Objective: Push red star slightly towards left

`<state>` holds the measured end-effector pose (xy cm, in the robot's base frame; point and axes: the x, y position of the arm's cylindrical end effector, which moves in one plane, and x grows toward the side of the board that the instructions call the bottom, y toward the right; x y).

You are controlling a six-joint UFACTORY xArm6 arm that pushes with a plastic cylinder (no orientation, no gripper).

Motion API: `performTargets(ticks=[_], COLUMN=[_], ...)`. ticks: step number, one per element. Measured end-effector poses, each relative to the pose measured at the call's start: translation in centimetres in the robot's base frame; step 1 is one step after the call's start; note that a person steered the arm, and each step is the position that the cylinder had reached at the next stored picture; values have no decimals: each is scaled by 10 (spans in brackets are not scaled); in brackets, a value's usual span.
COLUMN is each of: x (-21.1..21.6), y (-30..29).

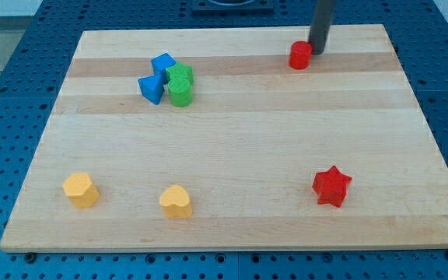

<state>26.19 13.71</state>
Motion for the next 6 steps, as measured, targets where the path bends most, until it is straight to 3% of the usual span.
performTargets(ticks=[2, 3, 4, 5, 6], x=[50, 44, 91, 192, 288], y=[-32, -22, 0, 14, 80])
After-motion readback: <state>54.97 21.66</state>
